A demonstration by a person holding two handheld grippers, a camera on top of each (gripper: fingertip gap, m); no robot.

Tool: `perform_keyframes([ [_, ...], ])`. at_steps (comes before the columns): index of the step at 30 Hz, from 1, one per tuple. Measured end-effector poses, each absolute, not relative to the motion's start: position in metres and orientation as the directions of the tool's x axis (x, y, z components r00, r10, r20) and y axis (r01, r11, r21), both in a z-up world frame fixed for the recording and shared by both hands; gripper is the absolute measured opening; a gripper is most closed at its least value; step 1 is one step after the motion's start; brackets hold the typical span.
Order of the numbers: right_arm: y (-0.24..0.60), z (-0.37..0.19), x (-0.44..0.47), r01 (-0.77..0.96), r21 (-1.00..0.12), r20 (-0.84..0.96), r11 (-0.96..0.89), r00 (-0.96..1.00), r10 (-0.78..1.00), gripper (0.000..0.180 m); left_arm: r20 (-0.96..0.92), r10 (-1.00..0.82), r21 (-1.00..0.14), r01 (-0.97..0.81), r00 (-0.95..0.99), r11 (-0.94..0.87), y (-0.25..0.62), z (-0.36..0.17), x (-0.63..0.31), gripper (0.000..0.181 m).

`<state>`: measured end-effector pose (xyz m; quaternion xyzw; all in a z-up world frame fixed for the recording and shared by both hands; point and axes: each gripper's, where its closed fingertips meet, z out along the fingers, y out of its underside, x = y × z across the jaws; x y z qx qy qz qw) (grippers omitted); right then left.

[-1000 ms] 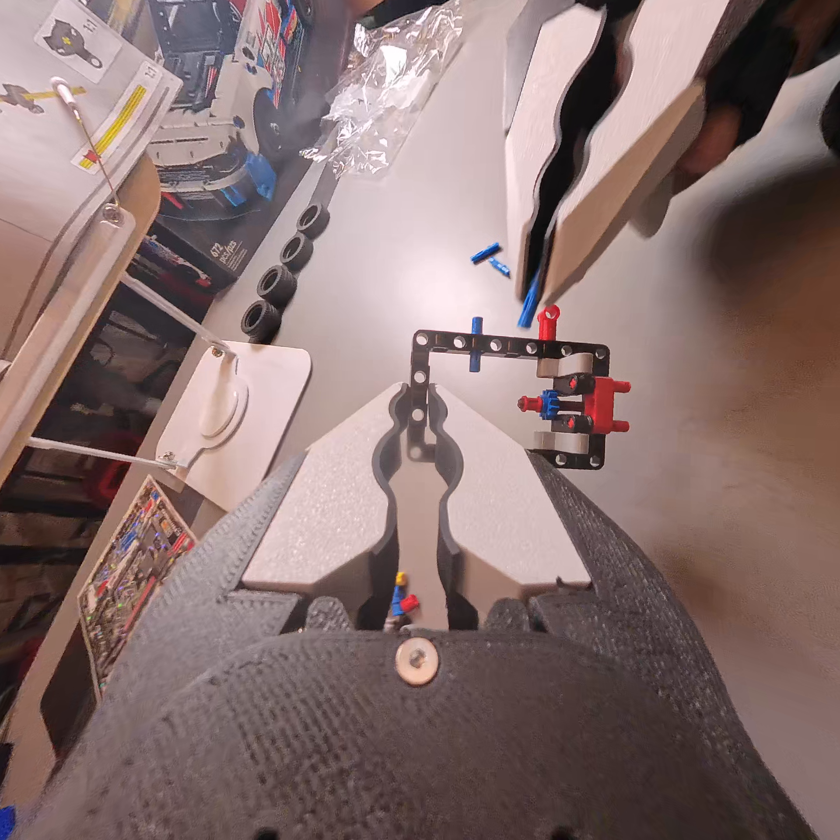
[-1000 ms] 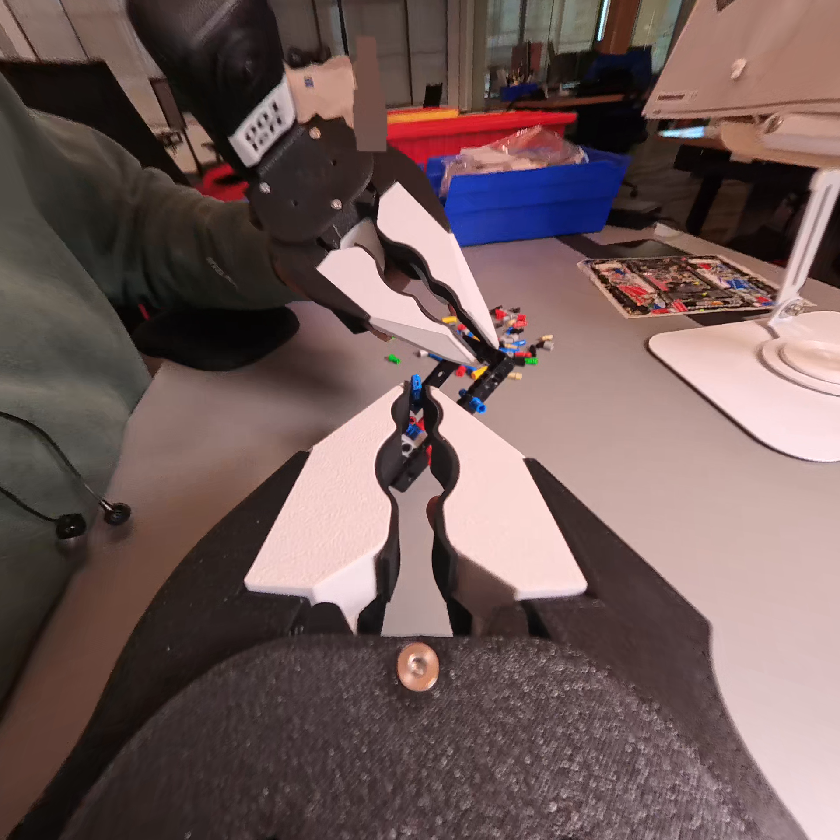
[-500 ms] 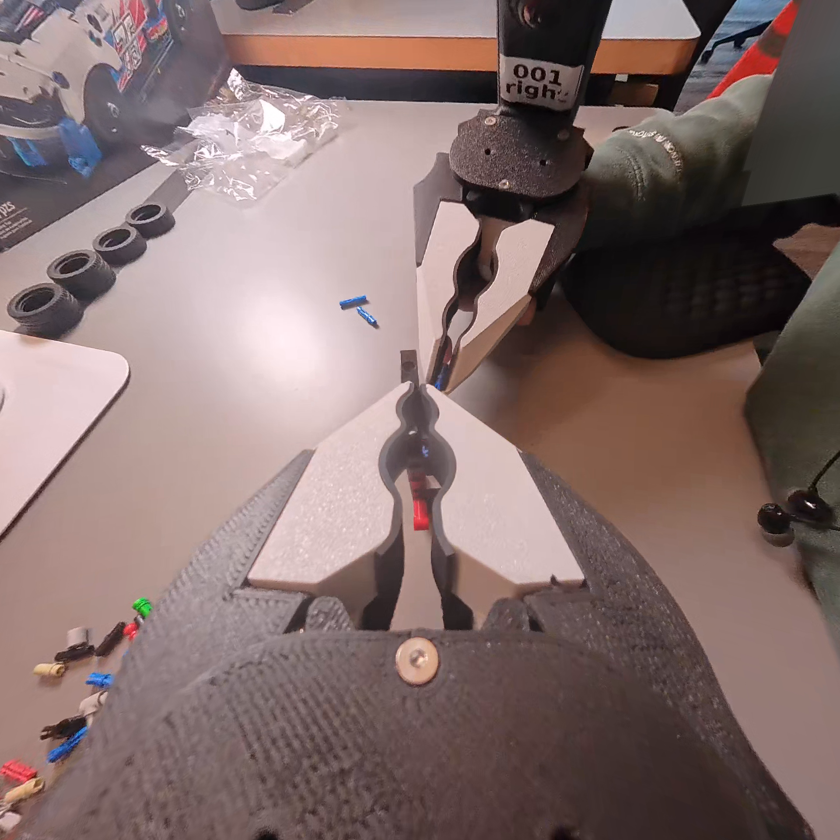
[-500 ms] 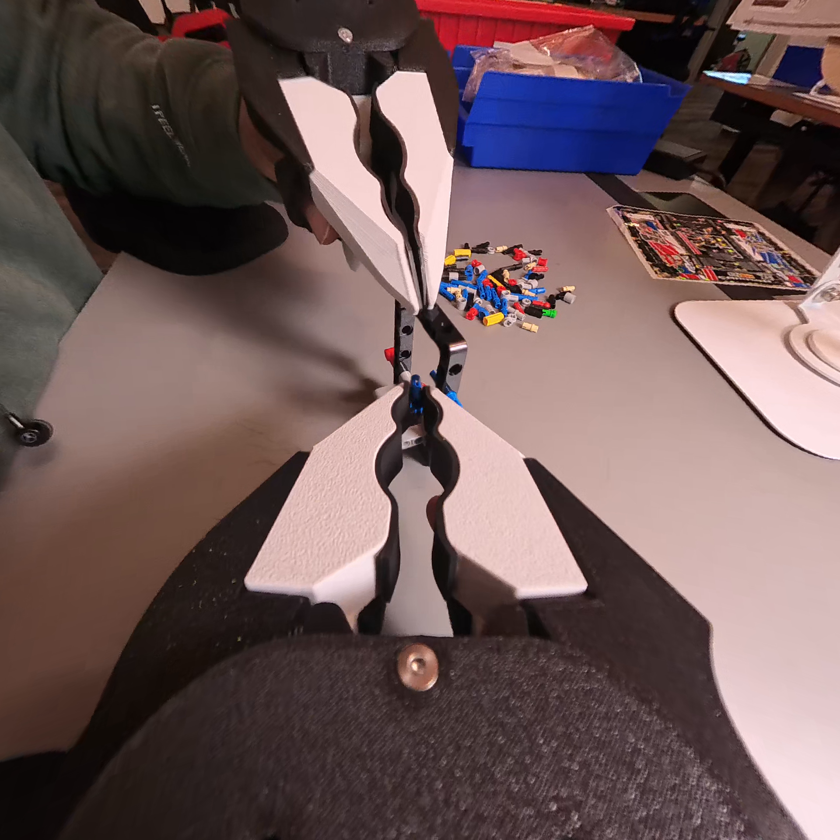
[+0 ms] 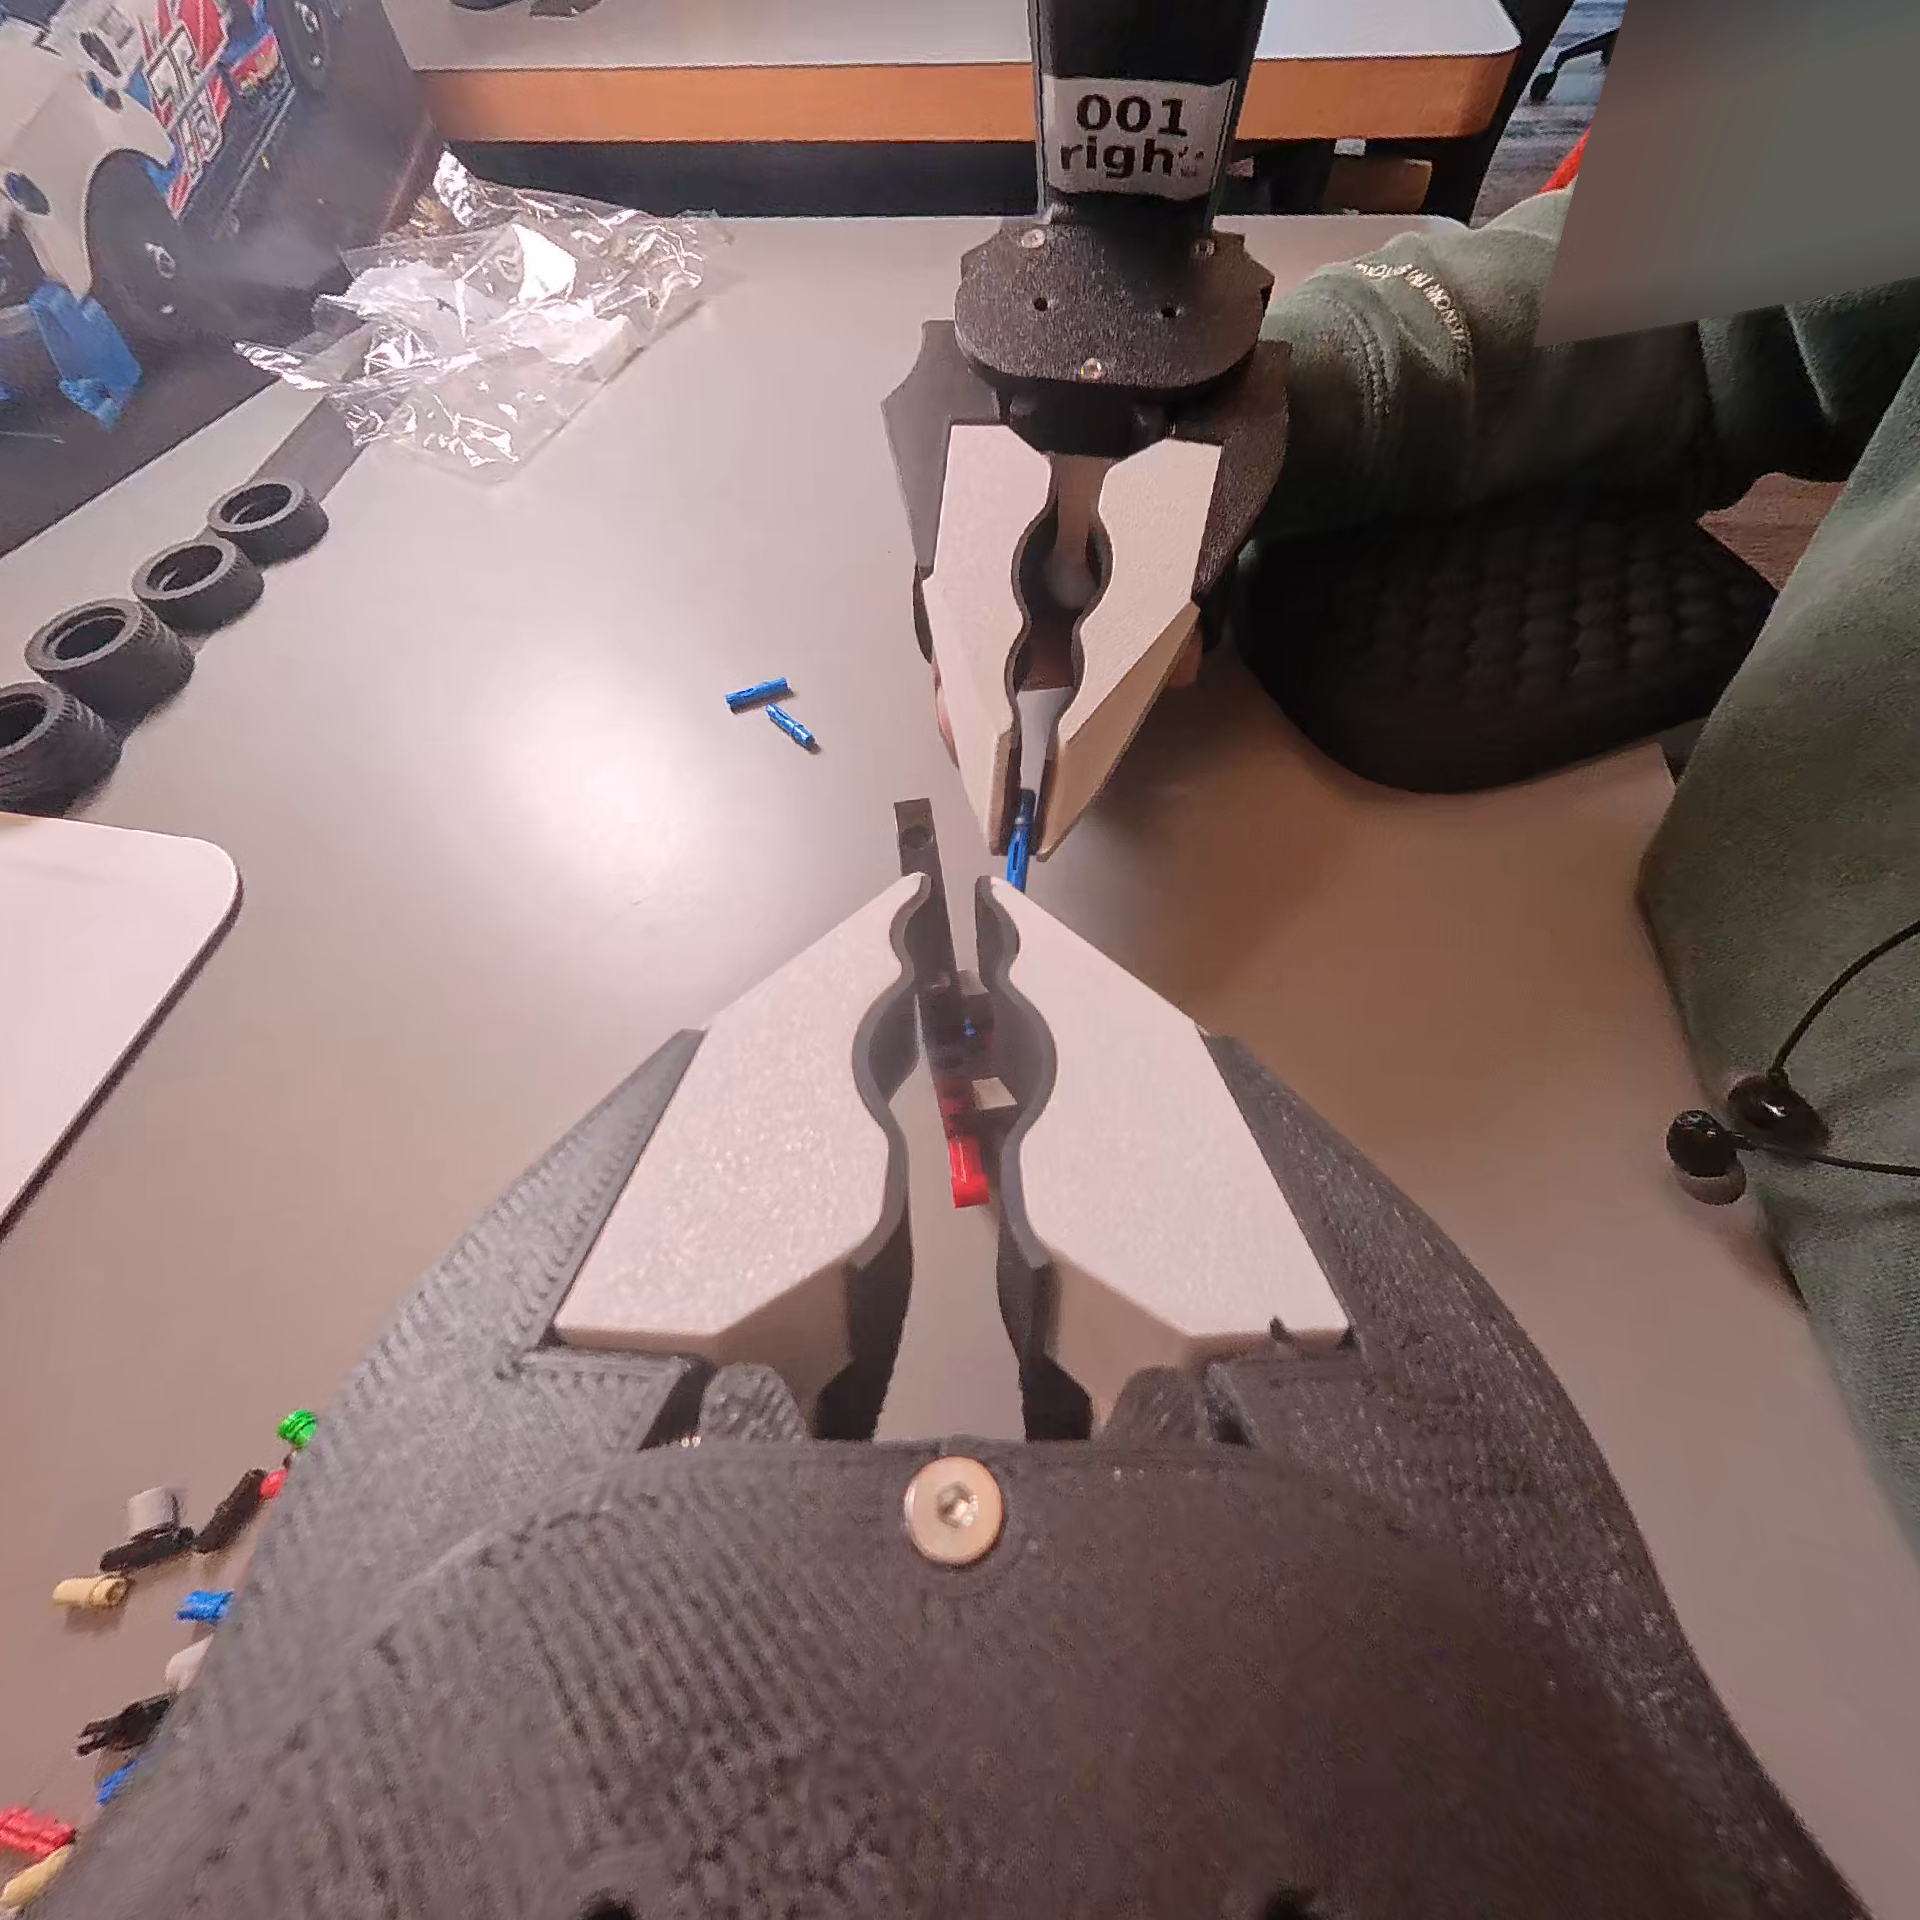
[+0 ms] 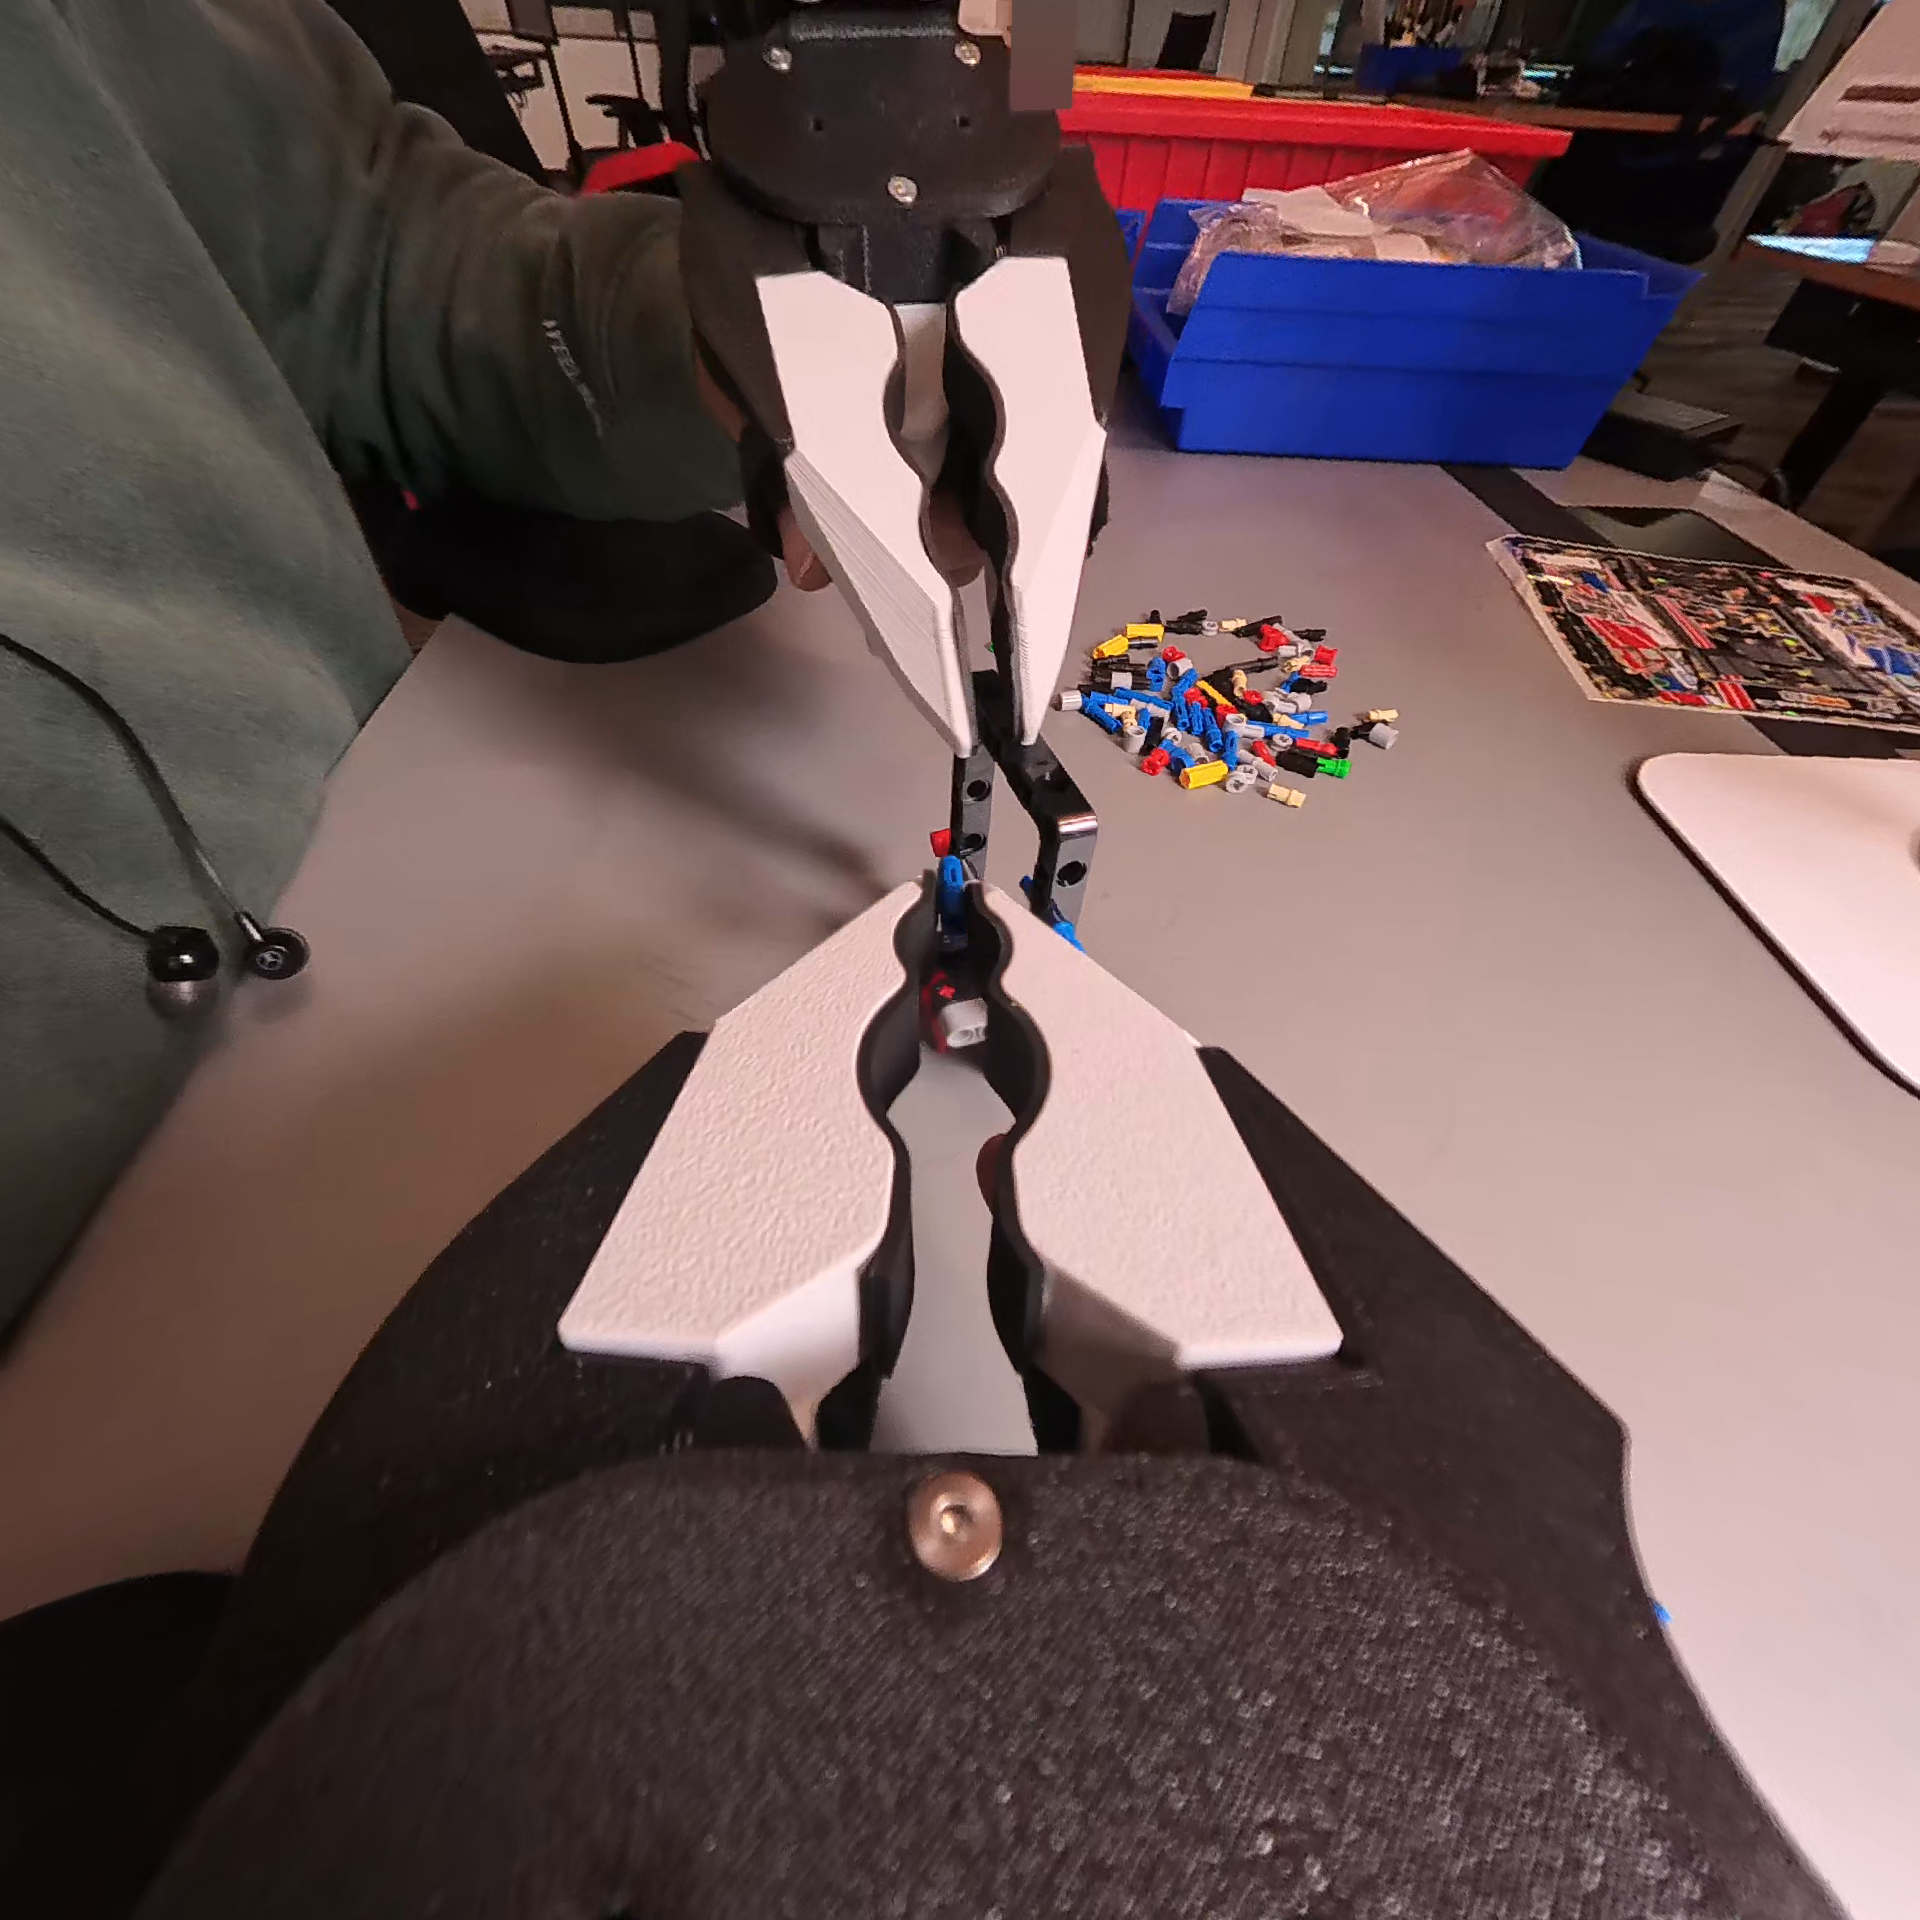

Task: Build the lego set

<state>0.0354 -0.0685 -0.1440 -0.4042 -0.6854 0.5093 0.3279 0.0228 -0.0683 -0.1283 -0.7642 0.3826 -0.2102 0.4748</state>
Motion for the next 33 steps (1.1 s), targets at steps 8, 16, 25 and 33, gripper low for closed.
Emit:
perform_keyframes([
  [8, -0.063, -0.141, 0.042, 0.226, -0.965, 0.012, 0.135, -0.474, 0.880, 0.002, -0.063, -0.779, -0.898, -0.375, 0.624, -0.228, -0.066, -0.124, 0.023, 0.014],
  [16, -0.065, -0.152, 0.041, 0.263, -0.952, 0.011, 0.157, -0.483, 0.876, 0.002, 0.143, -0.772, -0.865, -0.300, 0.619, -0.402, -0.057, -0.130, 0.027, 0.058],
  [25, -0.042, -0.124, 0.047, 0.151, -0.988, -0.032, 0.036, -0.428, 0.903, 0.002, 0.039, -0.795, -0.868, -0.374, 0.606, -0.327, -0.044, -0.152, 0.037, 0.007],
  [33, -0.049, -0.129, 0.041, 0.153, -0.987, -0.116, -0.054, -0.436, 0.892, 0.002, 0.040, -0.817, -0.893, -0.347, 0.575, -0.287, -0.050, -0.153, 0.041, 0.007],
])
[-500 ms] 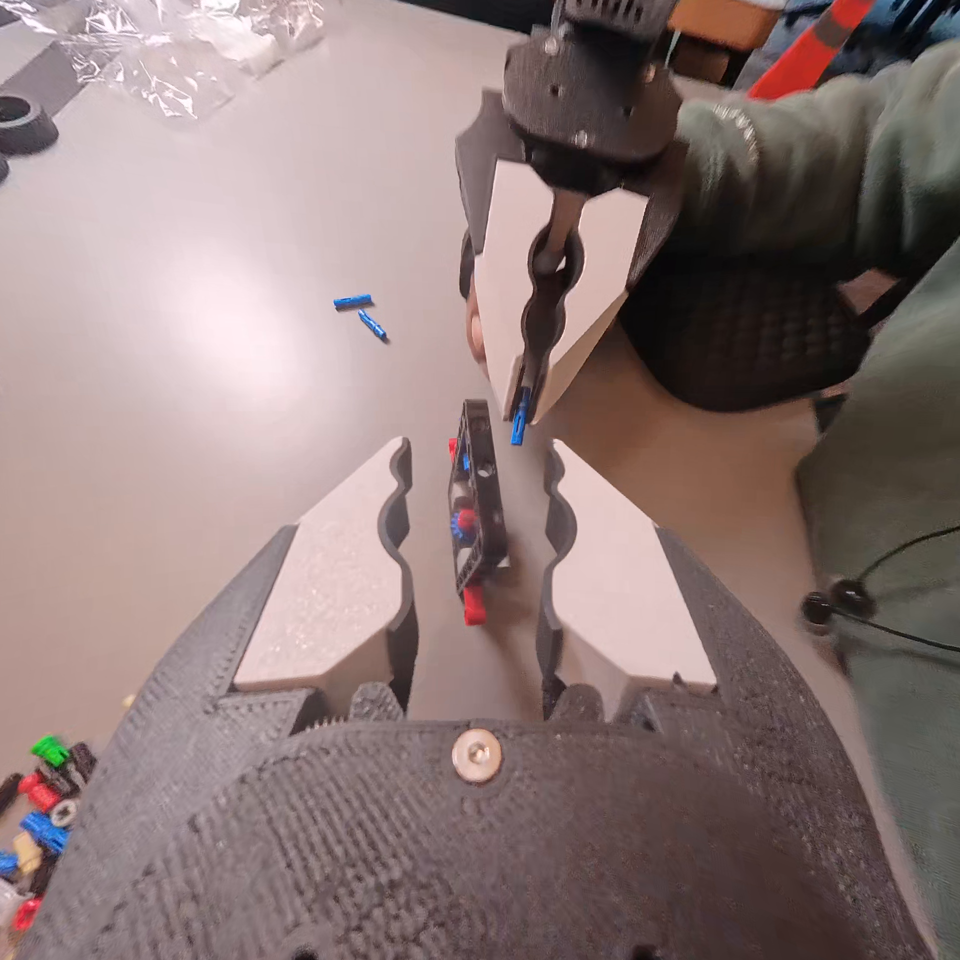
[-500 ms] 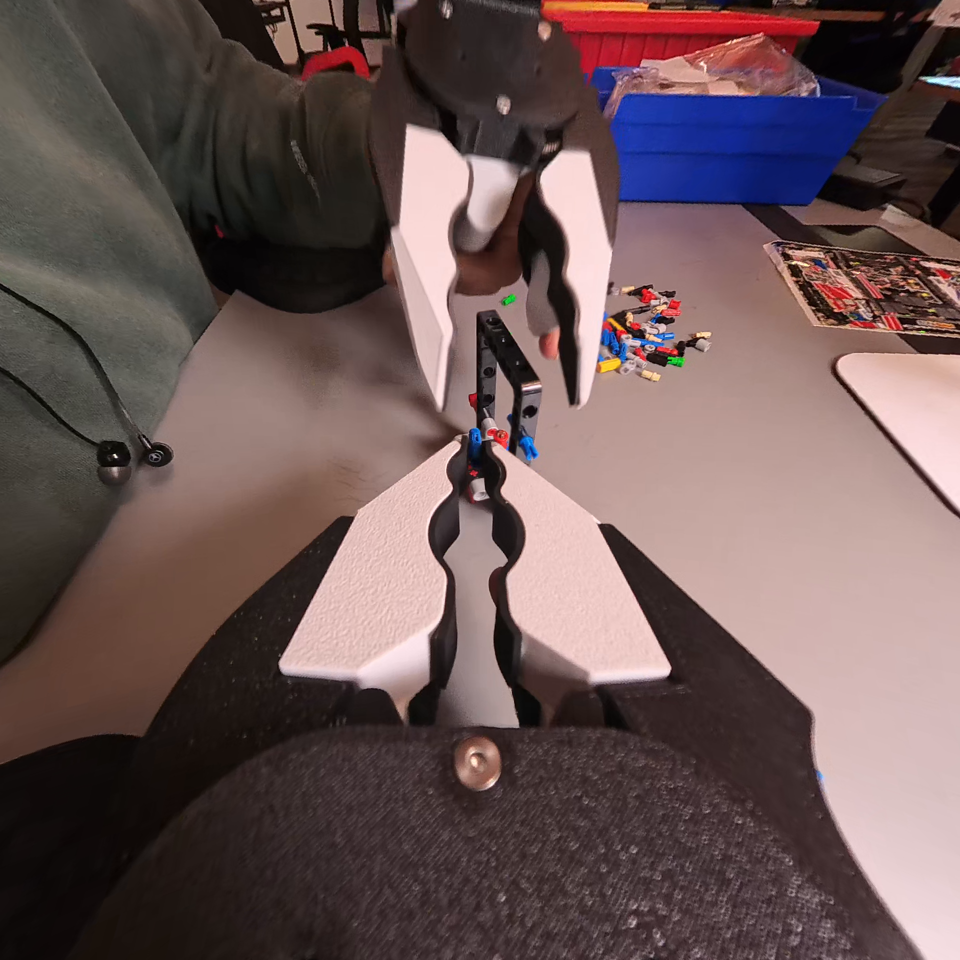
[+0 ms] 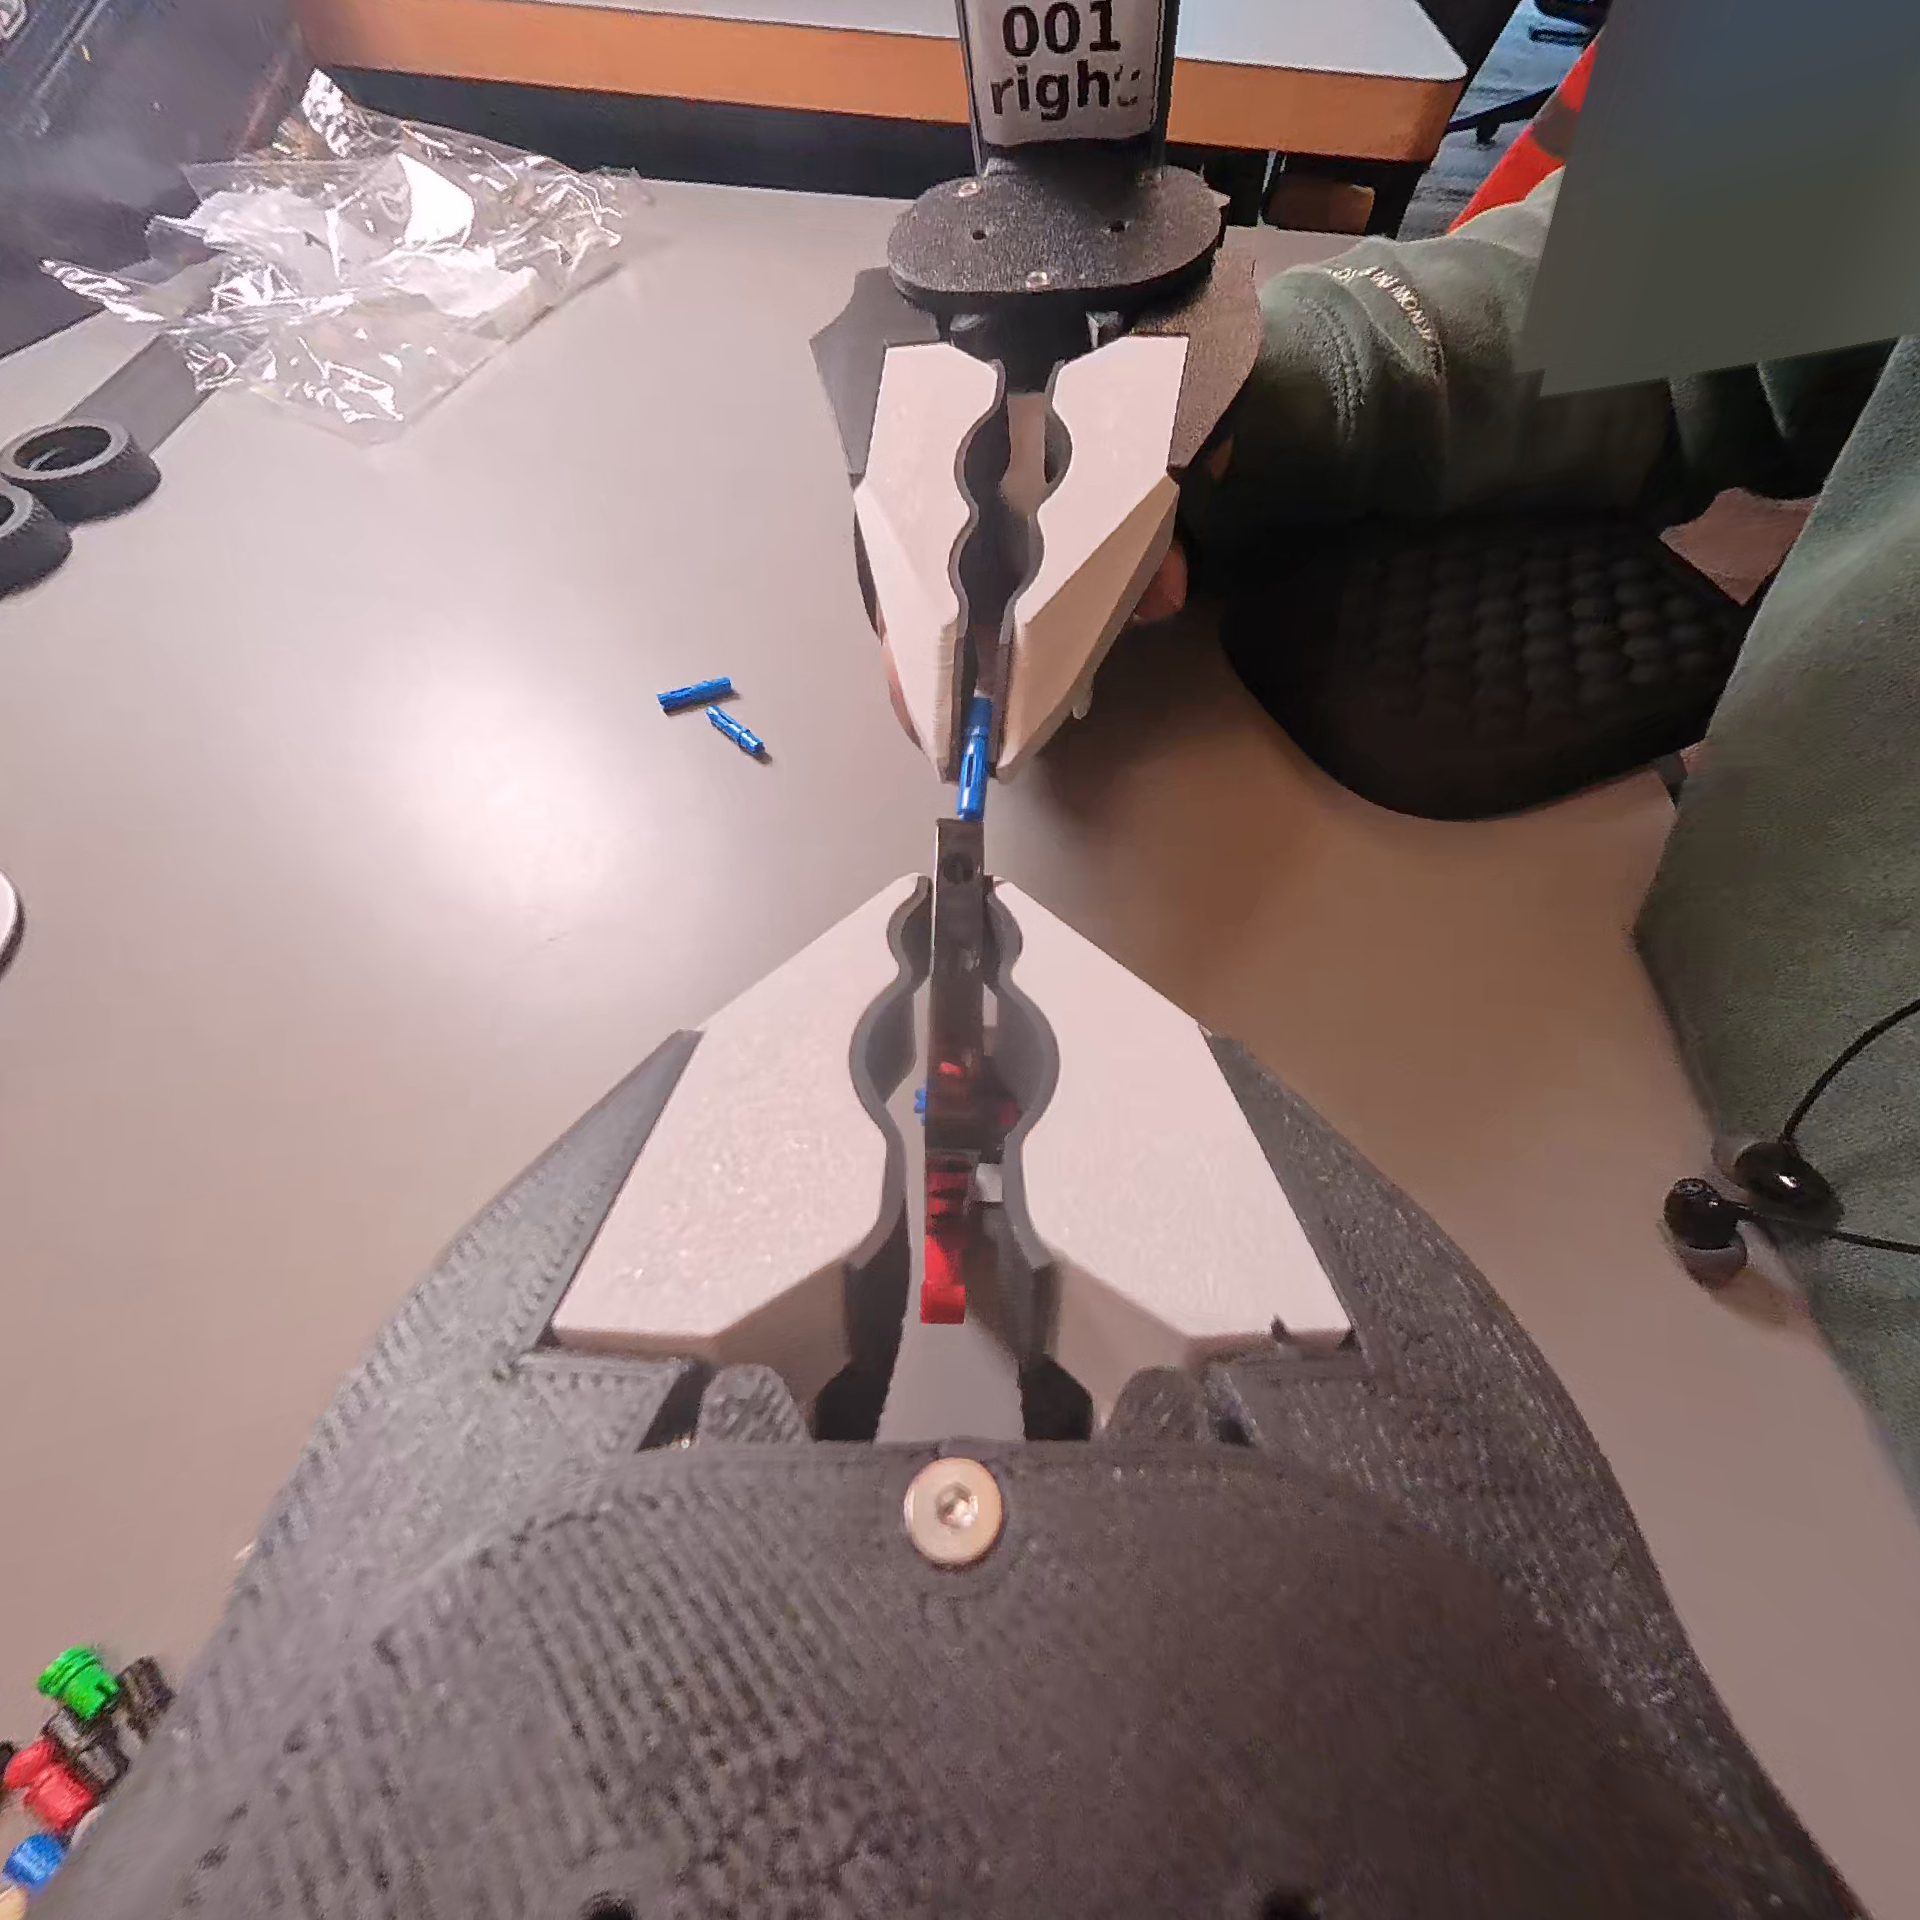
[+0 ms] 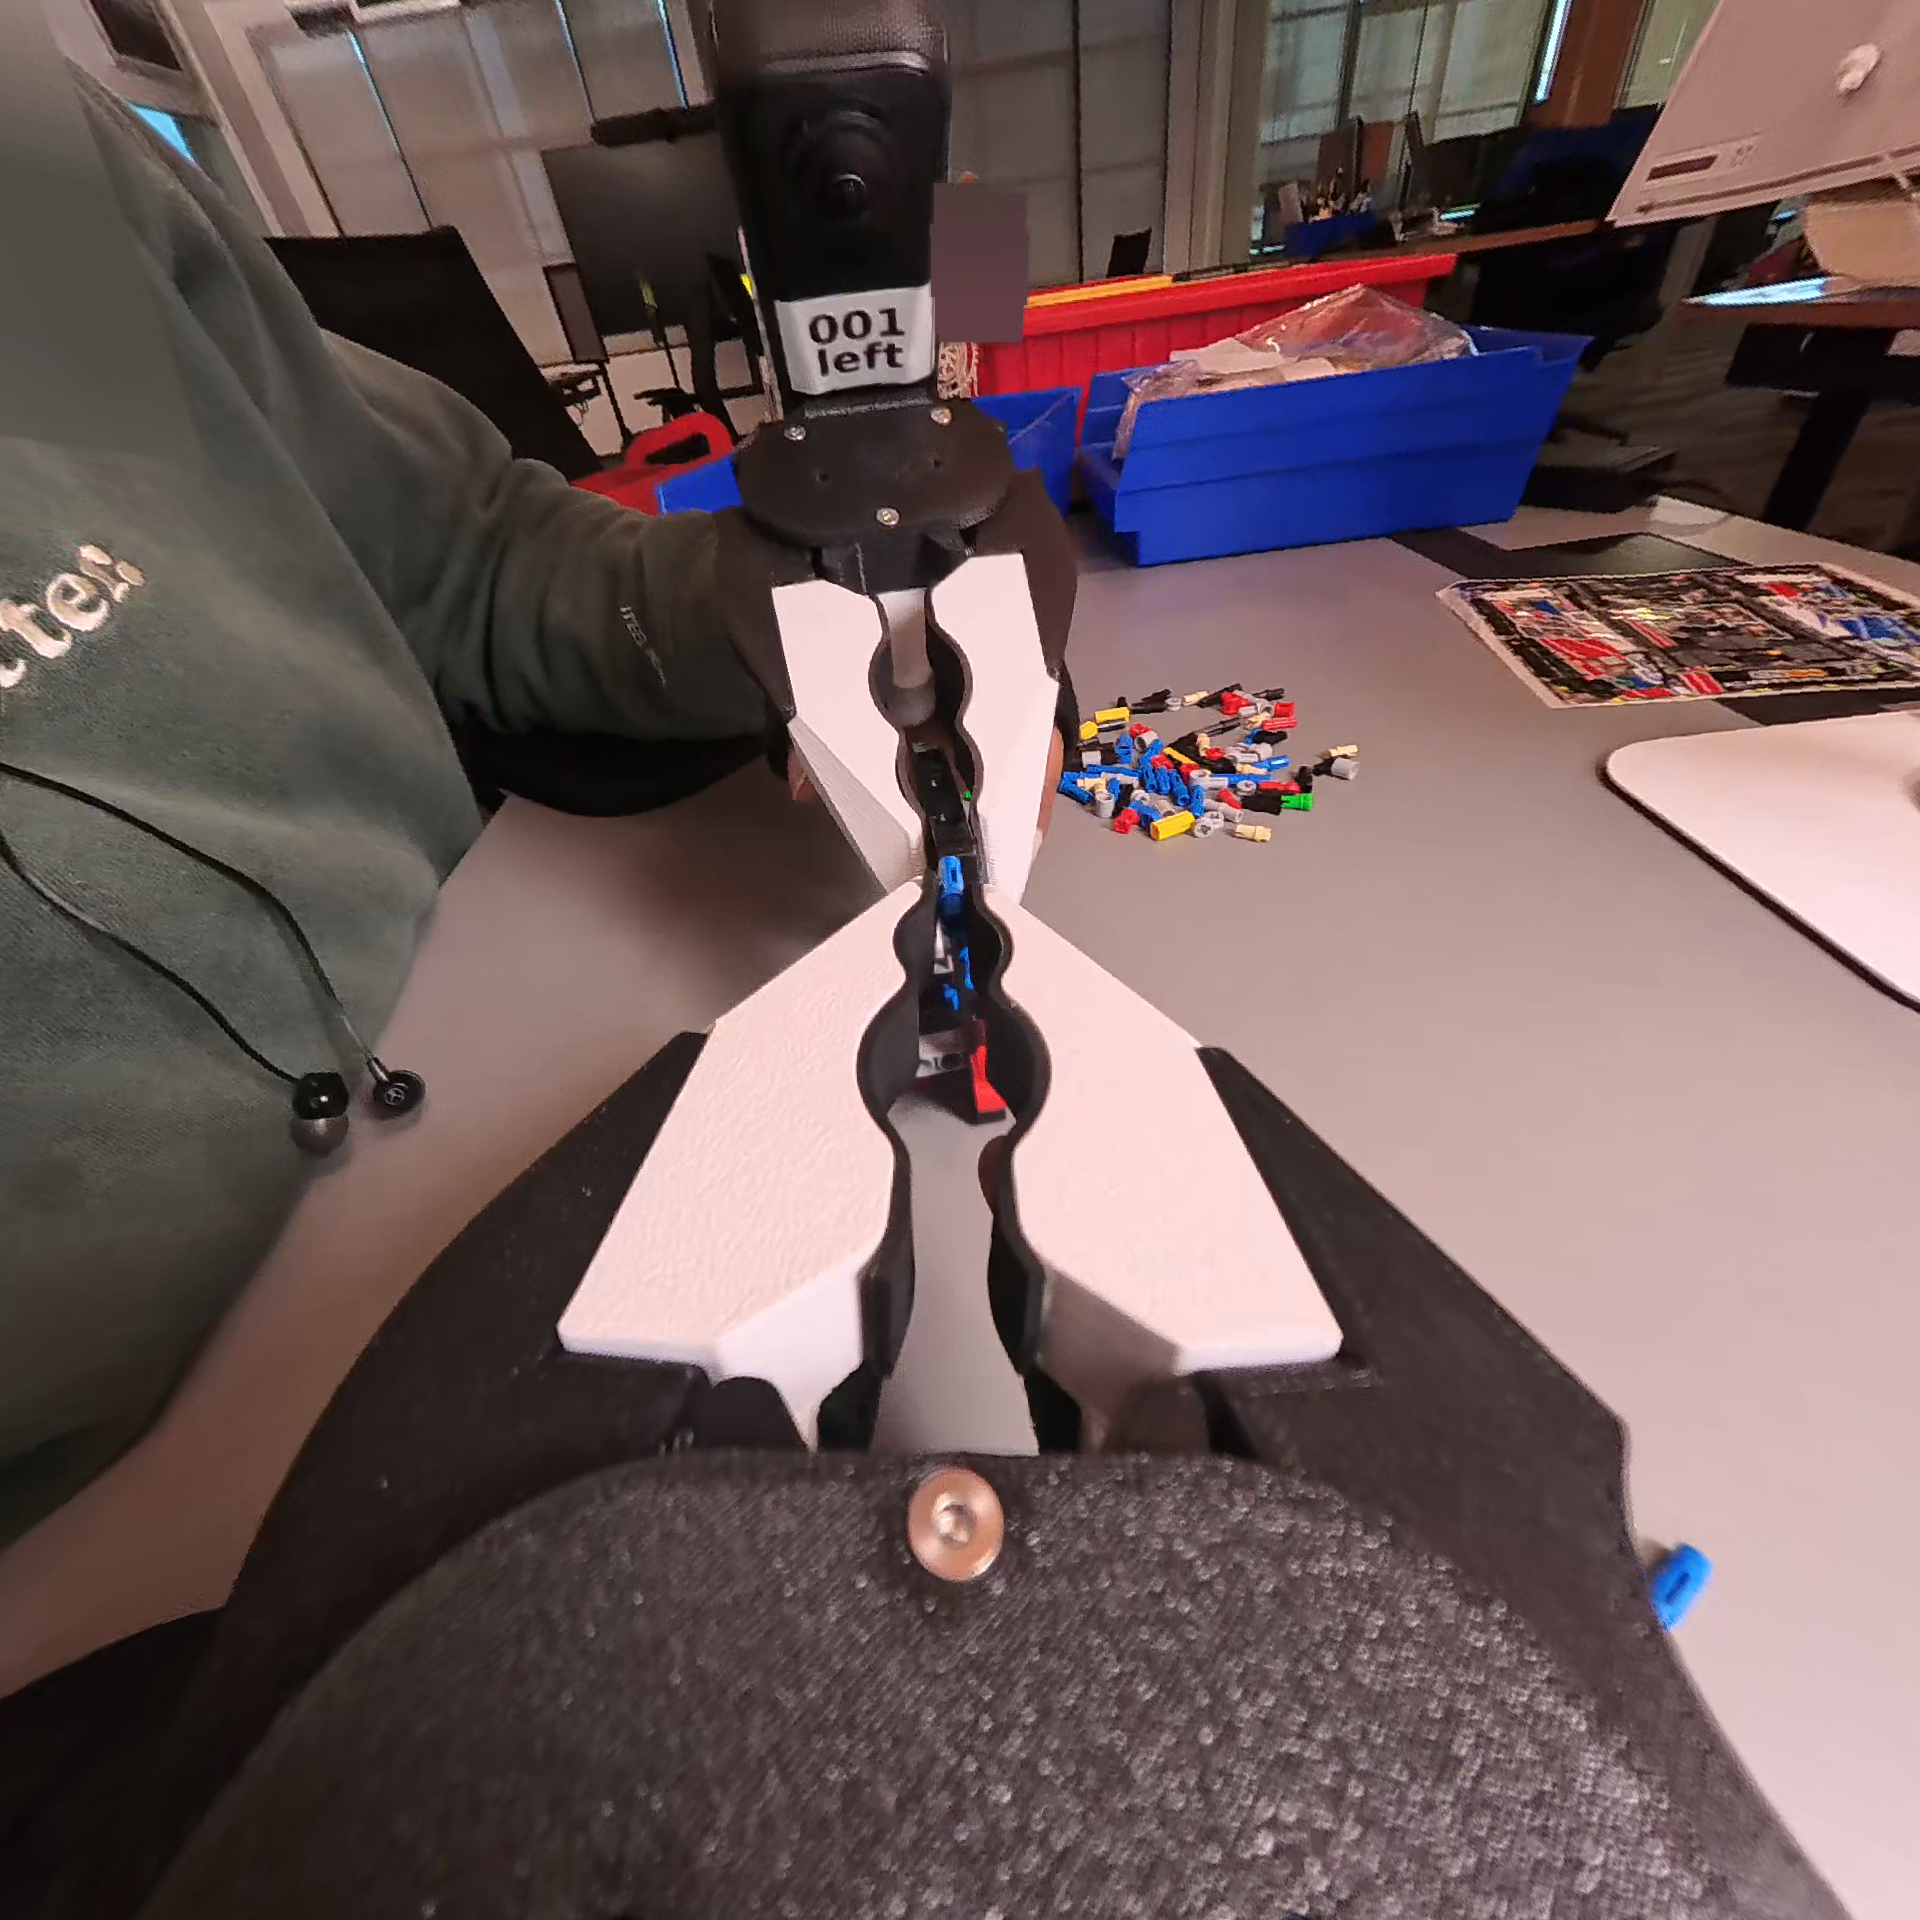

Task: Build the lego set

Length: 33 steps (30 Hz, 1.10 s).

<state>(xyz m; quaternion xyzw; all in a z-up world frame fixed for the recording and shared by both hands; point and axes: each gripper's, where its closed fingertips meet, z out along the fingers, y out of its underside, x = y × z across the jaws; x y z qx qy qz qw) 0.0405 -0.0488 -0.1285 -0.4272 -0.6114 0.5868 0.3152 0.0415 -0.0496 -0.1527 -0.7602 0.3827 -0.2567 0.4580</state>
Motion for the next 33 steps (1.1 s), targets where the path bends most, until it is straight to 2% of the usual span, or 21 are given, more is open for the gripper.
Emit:
perform_keyframes([
  [13, -0.050, -0.136, 0.037, 0.194, -0.981, -0.097, -0.017, -0.410, 0.907, 0.002, 0.109, -0.830, -0.928, -0.244, 0.547, -0.283, -0.051, -0.146, 0.043, 0.006],
  [17, -0.051, -0.130, 0.036, 0.168, -0.985, -0.103, -0.037, -0.403, 0.910, 0.002, 0.175, -0.827, -0.947, -0.137, 0.534, -0.289, -0.051, -0.136, 0.042, 0.006],
  [19, -0.055, -0.135, 0.035, 0.192, -0.981, -0.064, 0.017, -0.406, 0.911, 0.002, 0.197, -0.832, -0.950, -0.108, 0.518, -0.292, -0.053, -0.132, 0.043, 0.006],
  [21, -0.057, -0.139, 0.034, 0.200, -0.978, -0.022, 0.061, -0.386, 0.922, 0.002, 0.140, -0.843, -0.950, -0.169, 0.519, -0.262, -0.054, -0.134, 0.044, 0.006],
  [24, -0.058, -0.131, 0.033, 0.194, -0.981, -0.088, -0.010, -0.399, 0.913, 0.002, 0.119, -0.855, -0.948, -0.198, 0.505, -0.248, -0.055, -0.127, 0.043, 0.007],
  [28, -0.054, -0.143, 0.035, 0.258, -0.963, -0.026, 0.079, -0.380, 0.925, 0.002, 0.075, -0.857, -0.918, -0.300, 0.511, -0.260, -0.055, -0.145, 0.039, 0.006],
  [33, -0.045, -0.157, 0.036, 0.330, -0.911, 0.132, 0.249, -0.338, 0.932, 0.002, 0.025, -0.831, -0.904, -0.343, 0.556, -0.256, -0.050, -0.149, 0.033, 0.006],
])
